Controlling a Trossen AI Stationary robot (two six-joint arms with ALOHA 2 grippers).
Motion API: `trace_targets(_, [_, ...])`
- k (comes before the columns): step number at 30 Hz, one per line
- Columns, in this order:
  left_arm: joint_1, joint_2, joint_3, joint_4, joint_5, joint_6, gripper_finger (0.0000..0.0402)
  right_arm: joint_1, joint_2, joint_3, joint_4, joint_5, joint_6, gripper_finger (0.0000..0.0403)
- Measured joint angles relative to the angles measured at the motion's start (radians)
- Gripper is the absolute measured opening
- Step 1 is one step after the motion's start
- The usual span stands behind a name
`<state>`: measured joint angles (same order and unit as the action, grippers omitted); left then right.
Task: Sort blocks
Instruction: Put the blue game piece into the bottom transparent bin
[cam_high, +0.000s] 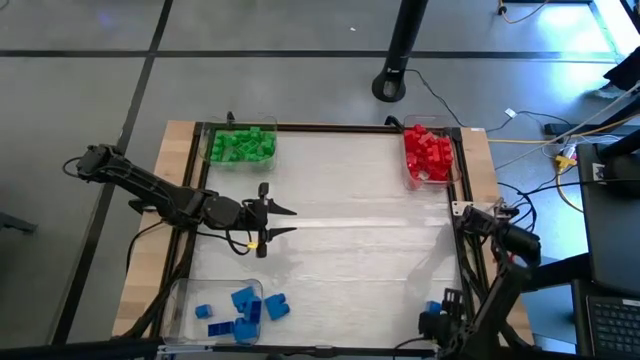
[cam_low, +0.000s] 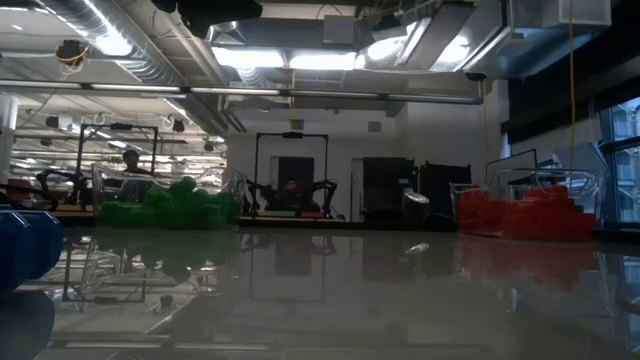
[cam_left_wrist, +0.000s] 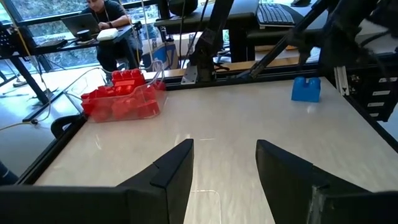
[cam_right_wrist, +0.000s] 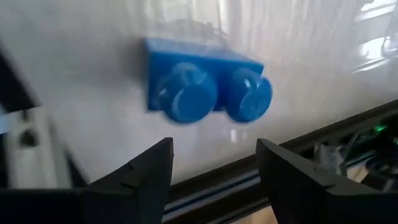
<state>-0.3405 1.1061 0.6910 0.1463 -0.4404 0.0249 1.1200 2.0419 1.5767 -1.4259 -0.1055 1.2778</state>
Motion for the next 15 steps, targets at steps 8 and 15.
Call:
trace_targets(8, [0.0, 0.0, 0.0, 0.0, 0.0, -0.001, 0.0164, -0.008, 0.007, -0.131, 0.106, 0.079, -0.092, 0.023])
trace_targets(15, [0.0, 0.0, 0.0, 0.0, 0.0, 0.001, 0.0164, -0.052, 0.006, -0.191, 0.177, 0.173, -0.174, 0.023])
